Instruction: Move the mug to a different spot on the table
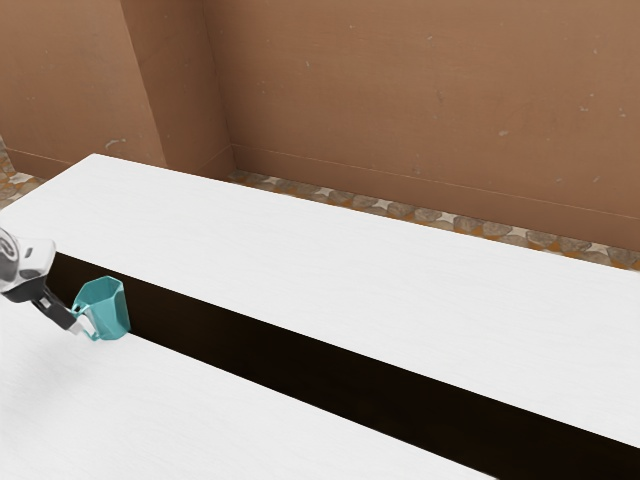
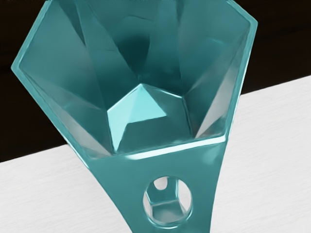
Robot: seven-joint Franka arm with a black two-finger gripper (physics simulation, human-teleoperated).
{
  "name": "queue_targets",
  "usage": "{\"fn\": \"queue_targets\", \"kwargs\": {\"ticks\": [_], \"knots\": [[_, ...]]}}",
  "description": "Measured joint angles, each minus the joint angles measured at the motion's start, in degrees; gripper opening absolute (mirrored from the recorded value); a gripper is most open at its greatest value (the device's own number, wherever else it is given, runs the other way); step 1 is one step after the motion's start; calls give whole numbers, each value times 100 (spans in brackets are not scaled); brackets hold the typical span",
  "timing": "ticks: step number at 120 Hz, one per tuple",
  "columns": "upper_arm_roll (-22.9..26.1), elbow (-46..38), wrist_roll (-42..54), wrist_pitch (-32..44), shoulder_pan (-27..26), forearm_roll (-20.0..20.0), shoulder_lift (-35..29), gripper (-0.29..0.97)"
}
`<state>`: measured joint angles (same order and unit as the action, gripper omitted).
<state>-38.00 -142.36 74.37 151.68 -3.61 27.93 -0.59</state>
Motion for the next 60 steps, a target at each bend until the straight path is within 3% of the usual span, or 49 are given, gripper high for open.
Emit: {"fn": "queue_targets", "kwargs": {"ticks": [35,60], "knots": [[67,123,295,-23,9,889,214,66],[149,189,419,-40,-75,1027,264,31]]}}
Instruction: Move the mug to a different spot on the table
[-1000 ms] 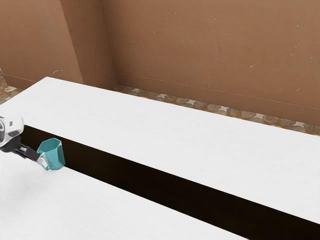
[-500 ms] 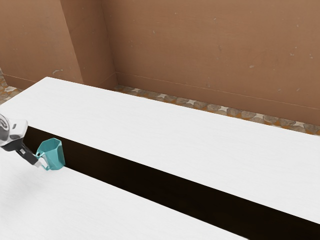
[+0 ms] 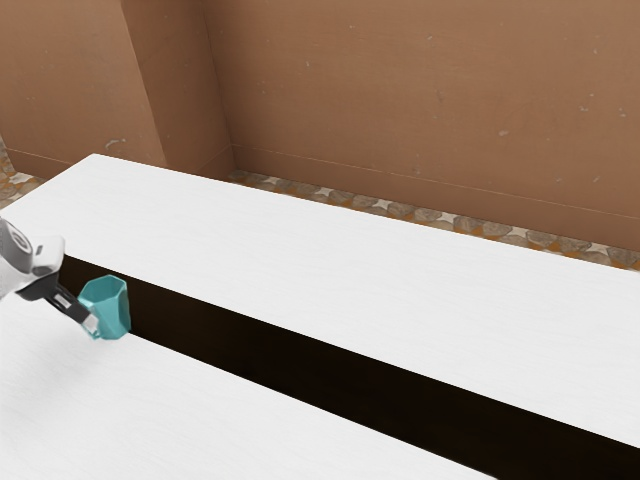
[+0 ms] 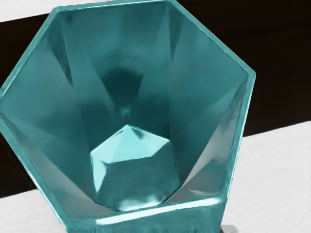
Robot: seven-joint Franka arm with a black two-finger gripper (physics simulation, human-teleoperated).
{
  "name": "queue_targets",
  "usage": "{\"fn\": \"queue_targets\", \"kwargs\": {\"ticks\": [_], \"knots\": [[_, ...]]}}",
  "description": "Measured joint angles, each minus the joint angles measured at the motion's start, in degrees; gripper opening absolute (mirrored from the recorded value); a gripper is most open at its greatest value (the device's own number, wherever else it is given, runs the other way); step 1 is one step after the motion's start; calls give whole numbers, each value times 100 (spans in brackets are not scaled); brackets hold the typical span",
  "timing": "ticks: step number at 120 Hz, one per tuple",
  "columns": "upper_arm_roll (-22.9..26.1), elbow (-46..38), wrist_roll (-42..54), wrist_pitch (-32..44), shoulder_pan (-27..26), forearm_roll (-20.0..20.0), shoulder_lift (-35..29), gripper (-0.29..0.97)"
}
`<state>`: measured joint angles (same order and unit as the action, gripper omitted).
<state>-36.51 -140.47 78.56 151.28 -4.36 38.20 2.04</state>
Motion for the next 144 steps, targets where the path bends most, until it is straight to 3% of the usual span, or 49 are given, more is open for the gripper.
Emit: {"fn": "queue_targets", "kwargs": {"ticks": [24,72,86,107,128,144], "knots": [[4,9,87,-39,-9,21,68,11],[100,137,209,-47,68,-7,-216,0],[718,104,226,-5,420,-85,-603,-5],[1818,86,214,53,-35,-91,-754,-7],[2428,78,180,75,46,7,-757,-6],[2948,-32,158,74,18,297,-747,-7]]}}
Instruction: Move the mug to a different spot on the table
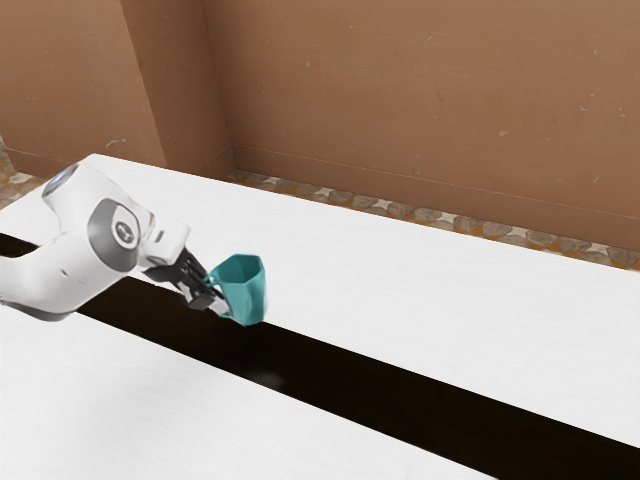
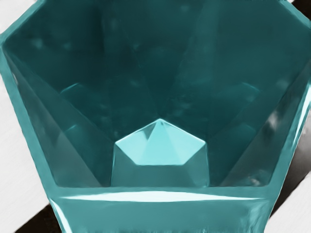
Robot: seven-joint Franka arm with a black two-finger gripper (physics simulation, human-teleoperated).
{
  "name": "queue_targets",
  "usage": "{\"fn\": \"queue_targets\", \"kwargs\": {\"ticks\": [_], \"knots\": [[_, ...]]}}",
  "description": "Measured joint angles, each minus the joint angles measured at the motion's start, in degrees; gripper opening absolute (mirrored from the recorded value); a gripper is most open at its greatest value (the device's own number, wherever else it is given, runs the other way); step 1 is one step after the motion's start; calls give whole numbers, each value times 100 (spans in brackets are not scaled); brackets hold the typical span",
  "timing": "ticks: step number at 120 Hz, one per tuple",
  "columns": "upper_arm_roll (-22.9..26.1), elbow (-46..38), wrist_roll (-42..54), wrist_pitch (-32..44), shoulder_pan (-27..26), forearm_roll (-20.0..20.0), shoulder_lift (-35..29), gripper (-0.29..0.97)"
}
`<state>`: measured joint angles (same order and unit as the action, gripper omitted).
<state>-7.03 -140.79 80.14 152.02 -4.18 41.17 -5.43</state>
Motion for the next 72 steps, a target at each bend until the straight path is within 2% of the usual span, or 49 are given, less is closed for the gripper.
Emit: {"fn": "queue_targets", "kwargs": {"ticks": [18,59,72], "knots": [[503,-92,-19,40,-74,399,139,-7],[740,379,-46,248,-11,652,1206,-6],[743,482,-48,265,-12,684,1334,-4]]}}
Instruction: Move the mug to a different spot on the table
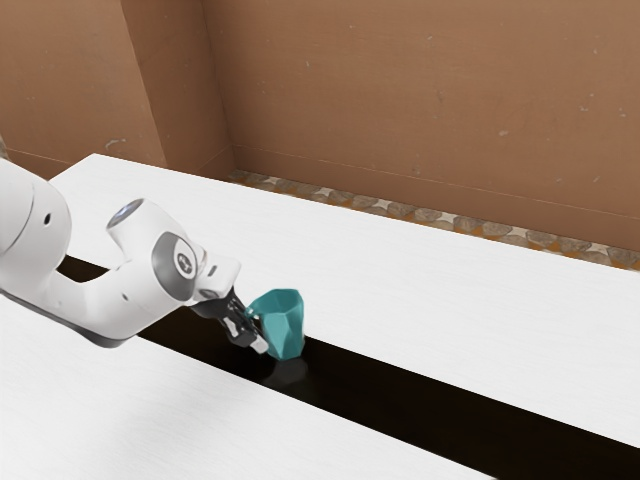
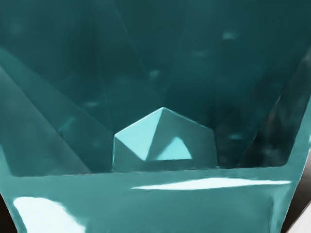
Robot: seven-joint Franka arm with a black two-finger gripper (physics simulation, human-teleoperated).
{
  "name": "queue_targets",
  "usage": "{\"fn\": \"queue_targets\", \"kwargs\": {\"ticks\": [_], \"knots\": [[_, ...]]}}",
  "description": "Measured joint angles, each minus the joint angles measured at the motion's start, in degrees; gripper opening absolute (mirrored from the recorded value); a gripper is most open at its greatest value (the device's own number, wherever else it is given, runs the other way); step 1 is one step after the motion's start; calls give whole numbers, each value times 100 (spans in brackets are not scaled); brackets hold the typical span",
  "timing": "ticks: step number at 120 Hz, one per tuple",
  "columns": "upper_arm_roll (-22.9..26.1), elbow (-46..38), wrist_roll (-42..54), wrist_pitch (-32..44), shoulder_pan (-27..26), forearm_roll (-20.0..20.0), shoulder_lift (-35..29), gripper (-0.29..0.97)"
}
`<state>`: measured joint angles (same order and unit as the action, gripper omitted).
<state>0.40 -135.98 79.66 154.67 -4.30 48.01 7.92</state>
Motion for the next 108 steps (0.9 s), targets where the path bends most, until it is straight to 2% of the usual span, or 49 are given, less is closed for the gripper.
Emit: {"fn": "queue_targets", "kwargs": {"ticks": [15,28,39,52,68,78,91,93,97,102,108], "knots": [[2,11,3,-9,3,44,-1,-3],[4,8,17,-66,8,56,-15,23],[2,8,27,-111,7,62,-24,39],[-4,-6,39,-157,7,69,-135,50],[-36,-180,51,-259,5,127,-471,59],[-126,-596,56,-337,-51,145,-1103,62],[-251,-1635,45,-455,1,76,-2798,64],[-257,-1715,5,-527,6,-105,-3000,64],[-305,-1496,-228,-865,11,-987,-3305,65],[-397,-609,-709,-1725,-17,-2217,-3488,66],[-434,770,-1289,-2975,-64,-3154,-3531,66]]}}
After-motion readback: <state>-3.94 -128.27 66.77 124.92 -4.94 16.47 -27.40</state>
